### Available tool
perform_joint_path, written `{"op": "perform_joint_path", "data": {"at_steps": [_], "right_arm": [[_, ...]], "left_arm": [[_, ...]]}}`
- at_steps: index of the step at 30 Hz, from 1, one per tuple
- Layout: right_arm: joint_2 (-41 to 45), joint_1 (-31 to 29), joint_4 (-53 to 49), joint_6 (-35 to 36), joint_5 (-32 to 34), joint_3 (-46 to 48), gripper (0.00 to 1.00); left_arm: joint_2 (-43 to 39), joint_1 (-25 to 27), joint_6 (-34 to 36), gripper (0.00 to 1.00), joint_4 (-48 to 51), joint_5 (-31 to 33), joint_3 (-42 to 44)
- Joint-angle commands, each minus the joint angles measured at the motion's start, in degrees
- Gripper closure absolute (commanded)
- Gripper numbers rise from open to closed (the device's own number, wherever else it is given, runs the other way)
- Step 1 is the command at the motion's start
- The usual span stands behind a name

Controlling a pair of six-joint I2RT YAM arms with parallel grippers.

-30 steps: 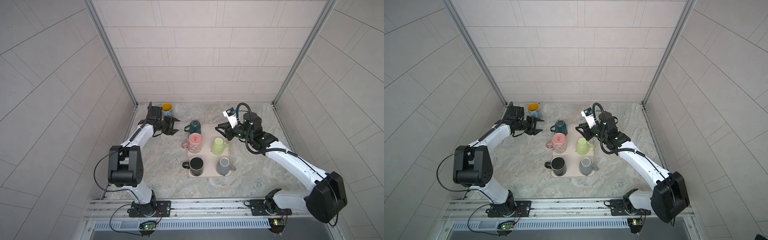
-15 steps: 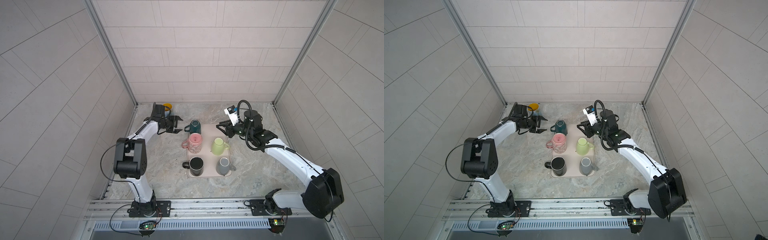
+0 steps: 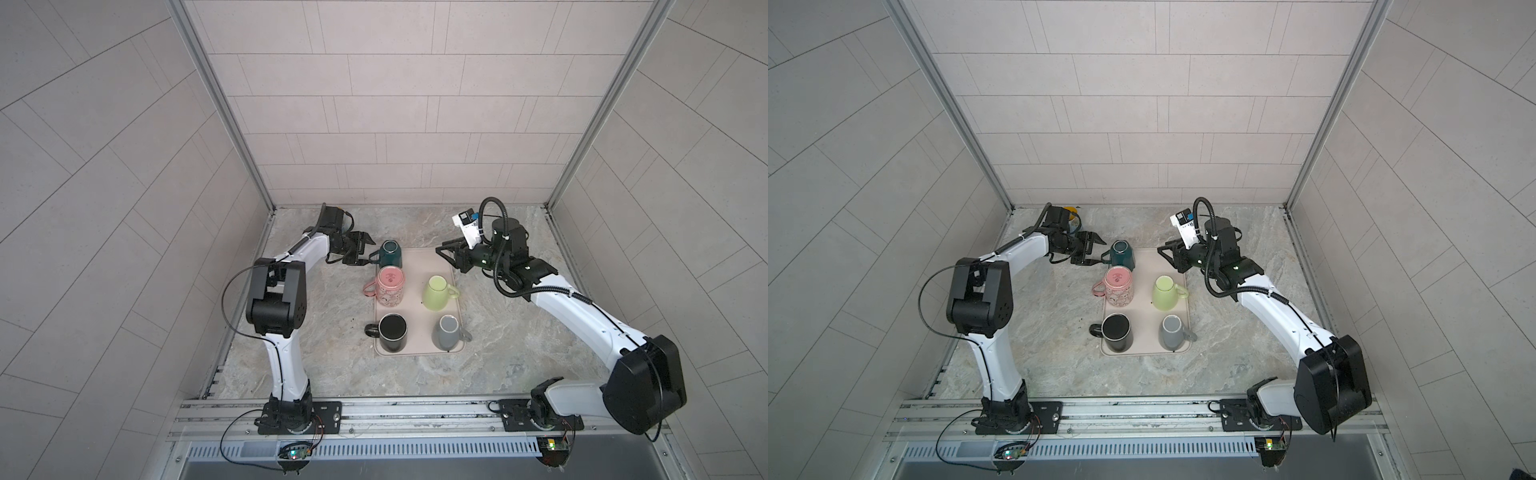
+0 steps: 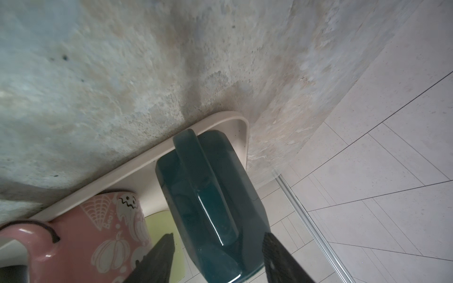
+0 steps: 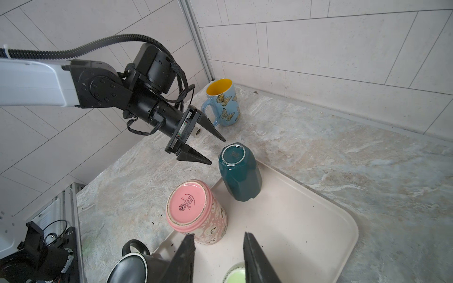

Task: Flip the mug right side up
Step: 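Lower the left gripper onto the upside-down dark green mug's handle and close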

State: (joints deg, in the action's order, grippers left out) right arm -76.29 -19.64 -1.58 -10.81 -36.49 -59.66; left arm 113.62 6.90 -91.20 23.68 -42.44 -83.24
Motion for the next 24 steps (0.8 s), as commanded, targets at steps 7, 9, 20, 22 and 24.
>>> {"op": "perform_joint_path", "data": {"at_steps": [7,9,20,22,24], "right_arm": [[-0.61,1.44,-0.23,0.17,-0.78,-0.17,0.65],[-0.64,1.66,-0.25,0.13,-0.77,-0.06,0.65],[-1.27,2.76,-0.39,0.16,-1.13,-0.10,0.65],[-1.48,2.75,-0.38,0.02,-1.20,-0.14,0.65],[-1.71,2.76,-0.40,-0.02,-1.13,-0.10,0.65]], "left_arm": [[5.47,0.93,-0.13,0.37,5.36,-1.86,-6.17],[6.44,1.02,-0.10,0.37,5.85,-1.93,-6.95],[9.27,1.29,1.40,0.37,8.21,-2.96,-9.48],[9.31,1.38,1.85,0.37,8.92,-3.59,-9.08],[9.26,1.37,1.99,0.37,8.93,-3.89,-8.62]]}}
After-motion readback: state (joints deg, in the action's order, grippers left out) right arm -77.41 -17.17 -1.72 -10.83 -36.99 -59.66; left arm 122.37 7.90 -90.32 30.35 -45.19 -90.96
